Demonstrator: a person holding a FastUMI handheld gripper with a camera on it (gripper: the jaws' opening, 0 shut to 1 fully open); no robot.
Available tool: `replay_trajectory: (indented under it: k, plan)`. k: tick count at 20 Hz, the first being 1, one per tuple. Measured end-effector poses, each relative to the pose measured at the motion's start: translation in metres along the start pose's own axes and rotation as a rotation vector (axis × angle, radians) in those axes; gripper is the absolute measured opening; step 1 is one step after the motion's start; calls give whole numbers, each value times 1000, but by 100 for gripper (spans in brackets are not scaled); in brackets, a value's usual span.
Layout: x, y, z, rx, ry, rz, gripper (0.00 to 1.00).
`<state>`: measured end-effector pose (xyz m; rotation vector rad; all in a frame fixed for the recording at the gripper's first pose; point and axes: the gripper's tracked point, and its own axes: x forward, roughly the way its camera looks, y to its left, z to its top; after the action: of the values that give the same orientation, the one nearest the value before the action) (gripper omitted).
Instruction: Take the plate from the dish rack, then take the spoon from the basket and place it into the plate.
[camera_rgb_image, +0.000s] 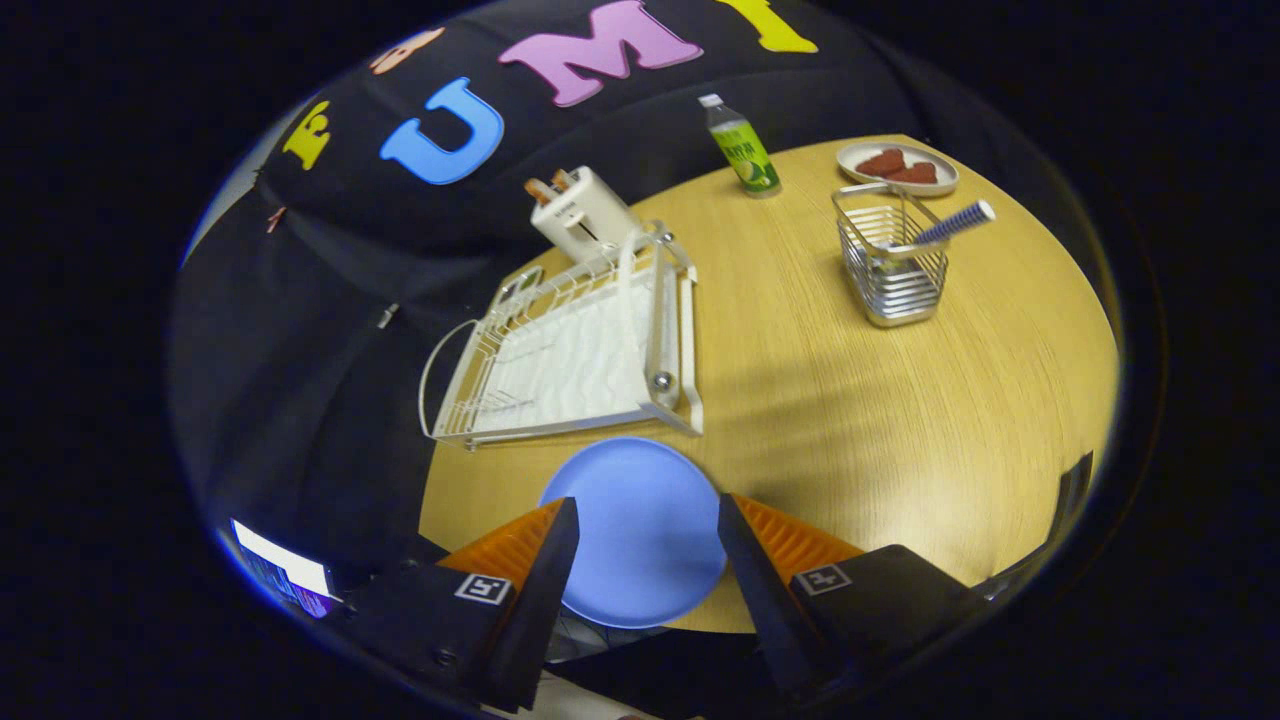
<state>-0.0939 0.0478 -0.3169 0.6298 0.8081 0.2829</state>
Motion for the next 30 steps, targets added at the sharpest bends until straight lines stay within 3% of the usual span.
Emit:
replay_trajectory:
  k: [1, 5, 9, 14, 20, 25, 30]
  plan:
    - [-9, 8, 11, -41, -32, 23, 97]
    - [-43, 9, 64, -218, -149, 13, 99]
    - [-74, -27, 124, -355, -216, -73, 98]
    - [-79, -115, 174, -467, -212, -237, 97]
    - [-47, -188, 172, -487, -86, -298, 75]
    - [-17, -218, 159, -455, -5, -303, 58]
    - [-5, -228, 155, -406, 39, -318, 26]
